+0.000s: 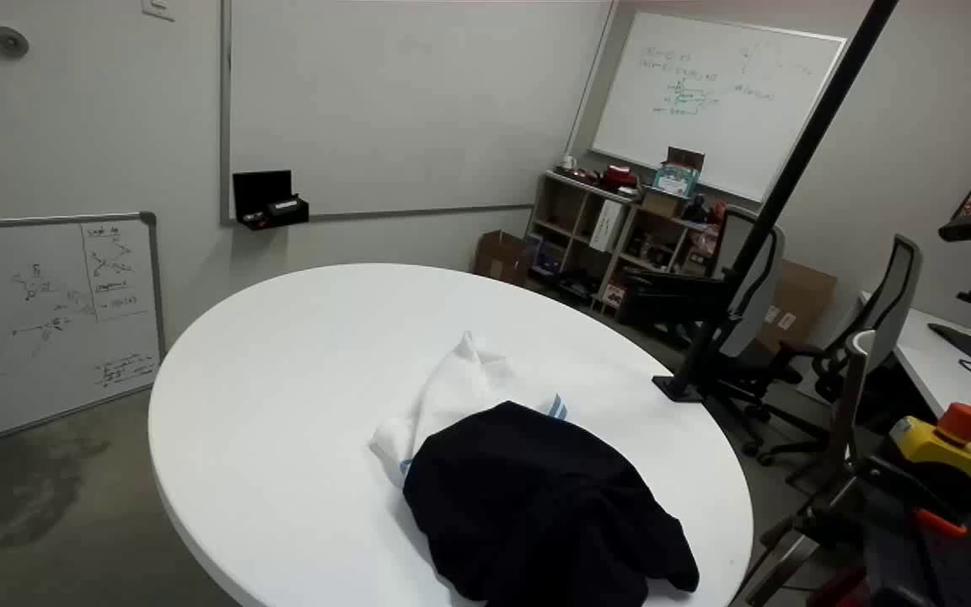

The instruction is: Hang the tea towel on the stand

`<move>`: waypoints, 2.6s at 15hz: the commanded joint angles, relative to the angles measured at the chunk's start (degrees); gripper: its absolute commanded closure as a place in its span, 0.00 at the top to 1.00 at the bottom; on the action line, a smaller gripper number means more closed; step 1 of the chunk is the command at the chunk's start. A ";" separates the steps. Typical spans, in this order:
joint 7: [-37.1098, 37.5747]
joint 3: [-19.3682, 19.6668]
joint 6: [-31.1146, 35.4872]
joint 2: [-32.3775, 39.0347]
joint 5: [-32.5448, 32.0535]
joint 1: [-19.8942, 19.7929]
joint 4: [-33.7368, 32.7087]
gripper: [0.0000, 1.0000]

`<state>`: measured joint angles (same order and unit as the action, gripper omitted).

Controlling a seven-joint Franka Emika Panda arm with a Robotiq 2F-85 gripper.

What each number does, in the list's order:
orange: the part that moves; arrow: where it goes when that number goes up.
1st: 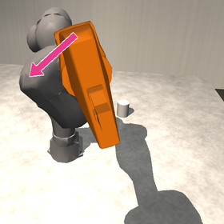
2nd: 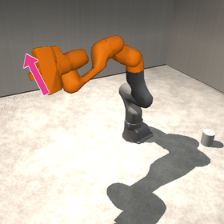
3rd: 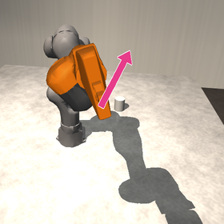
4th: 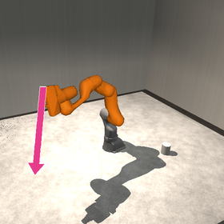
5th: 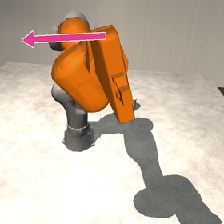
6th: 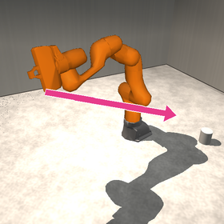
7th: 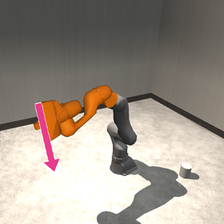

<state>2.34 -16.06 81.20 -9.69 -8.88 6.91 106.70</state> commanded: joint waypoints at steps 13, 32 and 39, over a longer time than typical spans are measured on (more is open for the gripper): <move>0.18 4.58 2.28 2.37 -1.02 0.64 1.97 1.00; 9.66 17.00 47.03 20.83 3.26 -7.88 13.82 1.00; 16.62 18.73 58.72 30.59 1.78 -5.75 13.01 1.00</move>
<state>15.49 1.25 136.06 16.97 -6.21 -0.66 120.93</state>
